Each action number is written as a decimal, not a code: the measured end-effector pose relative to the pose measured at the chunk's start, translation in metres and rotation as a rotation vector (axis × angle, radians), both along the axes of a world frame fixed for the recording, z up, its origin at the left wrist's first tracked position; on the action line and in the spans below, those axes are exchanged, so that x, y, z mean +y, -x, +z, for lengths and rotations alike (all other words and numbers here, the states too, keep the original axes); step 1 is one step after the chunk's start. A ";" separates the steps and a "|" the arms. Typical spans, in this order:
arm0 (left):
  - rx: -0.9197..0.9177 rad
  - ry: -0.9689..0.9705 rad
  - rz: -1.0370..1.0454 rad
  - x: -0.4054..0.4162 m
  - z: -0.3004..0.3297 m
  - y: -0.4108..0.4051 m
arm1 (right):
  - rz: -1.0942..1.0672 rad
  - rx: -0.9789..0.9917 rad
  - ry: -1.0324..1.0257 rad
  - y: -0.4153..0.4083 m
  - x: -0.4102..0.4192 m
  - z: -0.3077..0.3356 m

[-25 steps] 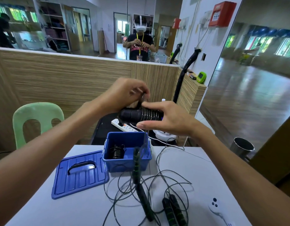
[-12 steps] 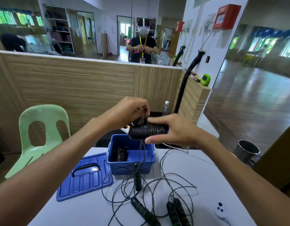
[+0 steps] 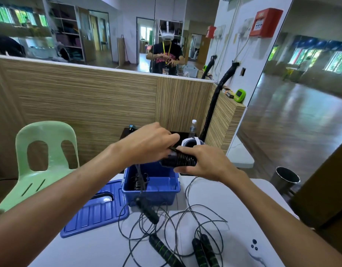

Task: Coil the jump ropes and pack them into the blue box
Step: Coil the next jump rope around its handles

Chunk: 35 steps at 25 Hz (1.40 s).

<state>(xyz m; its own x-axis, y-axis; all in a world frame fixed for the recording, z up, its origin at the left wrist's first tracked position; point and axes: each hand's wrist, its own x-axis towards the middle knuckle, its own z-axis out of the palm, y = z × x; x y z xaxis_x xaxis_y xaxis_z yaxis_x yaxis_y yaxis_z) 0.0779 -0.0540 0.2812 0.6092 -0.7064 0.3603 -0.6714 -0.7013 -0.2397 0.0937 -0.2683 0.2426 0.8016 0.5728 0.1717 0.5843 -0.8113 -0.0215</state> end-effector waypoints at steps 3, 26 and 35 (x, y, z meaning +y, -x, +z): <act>0.347 0.300 0.221 -0.021 -0.014 0.018 | -0.068 -0.160 -0.010 -0.006 -0.005 -0.002; 0.471 1.188 0.077 -0.042 -0.061 0.029 | -0.216 -0.382 -0.194 -0.016 -0.017 0.022; 0.307 1.139 0.271 -0.065 -0.052 0.045 | -0.267 -0.241 -0.156 -0.016 -0.005 0.001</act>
